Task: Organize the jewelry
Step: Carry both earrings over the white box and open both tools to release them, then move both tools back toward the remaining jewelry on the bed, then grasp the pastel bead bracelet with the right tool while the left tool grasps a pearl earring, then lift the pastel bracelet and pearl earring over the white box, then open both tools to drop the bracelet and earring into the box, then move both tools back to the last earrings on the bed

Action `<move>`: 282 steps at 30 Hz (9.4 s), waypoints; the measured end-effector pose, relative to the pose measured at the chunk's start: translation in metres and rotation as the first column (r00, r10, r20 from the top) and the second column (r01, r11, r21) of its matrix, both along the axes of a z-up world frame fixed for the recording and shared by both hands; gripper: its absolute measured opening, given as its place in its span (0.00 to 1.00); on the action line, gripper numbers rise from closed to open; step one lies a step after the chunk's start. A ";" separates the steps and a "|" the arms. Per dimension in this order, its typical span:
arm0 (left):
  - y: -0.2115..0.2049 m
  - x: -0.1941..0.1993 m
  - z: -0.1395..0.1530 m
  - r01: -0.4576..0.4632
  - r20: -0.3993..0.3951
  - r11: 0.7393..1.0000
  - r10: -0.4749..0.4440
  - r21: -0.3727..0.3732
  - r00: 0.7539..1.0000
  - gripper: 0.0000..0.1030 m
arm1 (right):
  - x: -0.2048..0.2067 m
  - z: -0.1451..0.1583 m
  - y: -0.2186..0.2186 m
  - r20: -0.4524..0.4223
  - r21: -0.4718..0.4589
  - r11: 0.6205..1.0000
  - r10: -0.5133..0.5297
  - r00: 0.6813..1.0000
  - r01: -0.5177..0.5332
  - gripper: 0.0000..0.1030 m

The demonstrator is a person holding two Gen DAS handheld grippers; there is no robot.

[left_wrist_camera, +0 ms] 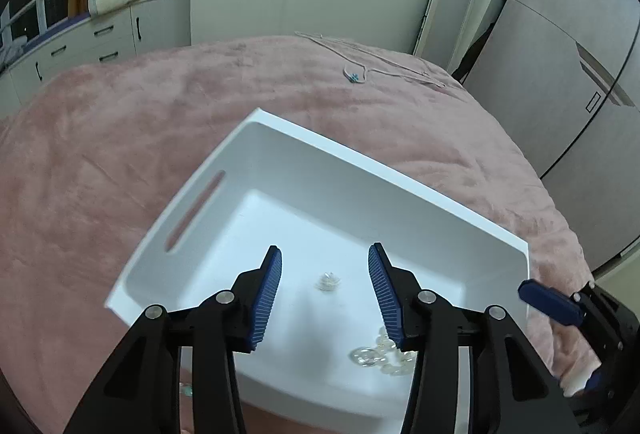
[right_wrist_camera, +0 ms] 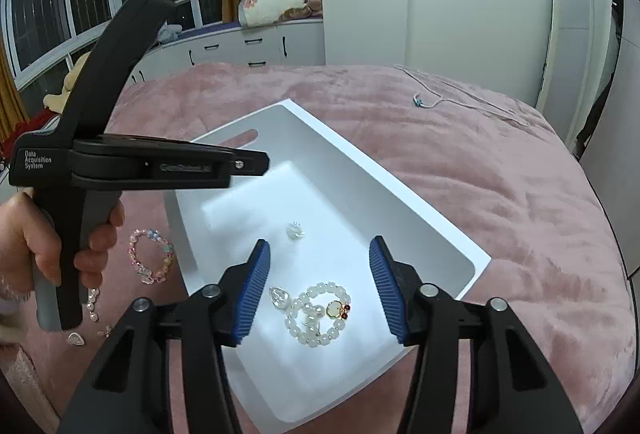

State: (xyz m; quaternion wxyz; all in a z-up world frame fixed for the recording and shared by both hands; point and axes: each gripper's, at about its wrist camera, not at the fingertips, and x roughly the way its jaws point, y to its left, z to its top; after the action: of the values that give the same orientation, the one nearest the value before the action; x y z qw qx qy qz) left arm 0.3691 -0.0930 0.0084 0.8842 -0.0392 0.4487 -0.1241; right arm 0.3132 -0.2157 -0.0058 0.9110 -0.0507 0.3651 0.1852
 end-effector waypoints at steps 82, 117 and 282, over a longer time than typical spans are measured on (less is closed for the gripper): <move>0.157 -0.223 -0.086 0.022 0.058 0.989 -0.031 0.149 0.998 0.93 | -0.051 -0.096 0.161 -0.056 -0.081 0.927 0.363 0.930 -0.367 0.85; 0.187 -0.216 -0.105 -0.045 0.007 0.995 0.044 0.085 0.999 0.32 | -0.017 -0.116 0.167 -0.167 0.010 0.943 0.329 0.929 -0.332 0.10; 0.167 -0.315 -0.018 0.009 0.301 0.992 -0.047 0.127 0.952 0.90 | -0.125 -0.052 0.152 0.142 -0.132 0.810 0.585 0.798 -0.571 0.88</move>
State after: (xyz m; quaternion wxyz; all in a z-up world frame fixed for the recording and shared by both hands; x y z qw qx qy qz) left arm 0.0538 0.0739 -0.0093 0.9415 0.0416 0.3149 -0.1129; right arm 0.1880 -0.0641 -0.0577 0.8366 -0.2132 0.2577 0.4339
